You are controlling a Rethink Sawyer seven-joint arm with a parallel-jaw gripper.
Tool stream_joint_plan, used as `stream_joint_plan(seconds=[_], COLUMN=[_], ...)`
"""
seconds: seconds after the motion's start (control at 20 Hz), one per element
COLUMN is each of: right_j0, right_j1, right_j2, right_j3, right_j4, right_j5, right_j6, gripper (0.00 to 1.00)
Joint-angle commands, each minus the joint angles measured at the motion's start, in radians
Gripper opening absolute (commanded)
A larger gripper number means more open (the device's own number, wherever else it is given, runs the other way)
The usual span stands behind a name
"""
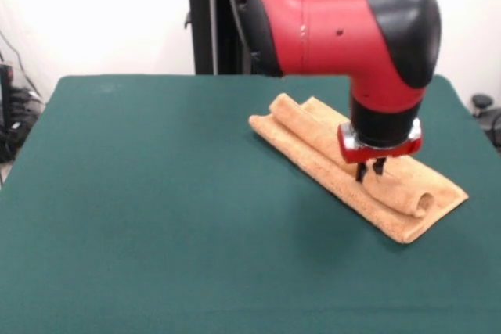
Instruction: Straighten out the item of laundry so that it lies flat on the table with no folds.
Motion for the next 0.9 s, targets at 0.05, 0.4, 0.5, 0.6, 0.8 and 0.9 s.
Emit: stream_joint_plan(seconds=[0.05, 0.4, 0.5, 0.6, 0.8, 0.9], right_j0=[-0.1, -0.14, -0.146, -0.157, -0.181, -0.192], right_j1=[0.155, 0.163, 0.165, 0.169, 0.182, 0.194], right_j2=[0.078, 0.118, 0.126, 0.135, 0.162, 0.176], right_j3=[-0.162, -0.216, -0.235, -0.251, -0.3, -0.339], right_j4=[-0.106, -0.164, -0.18, -0.192, -0.228, -0.248], right_j5=[0.017, 0.08, 0.102, 0.121, 0.168, 0.209], right_j6=[-0.147, -0.169, -0.172, -0.18, -0.214, -0.245], gripper=[0.0, 0.0, 0.0, 0.0, 0.0, 0.0])
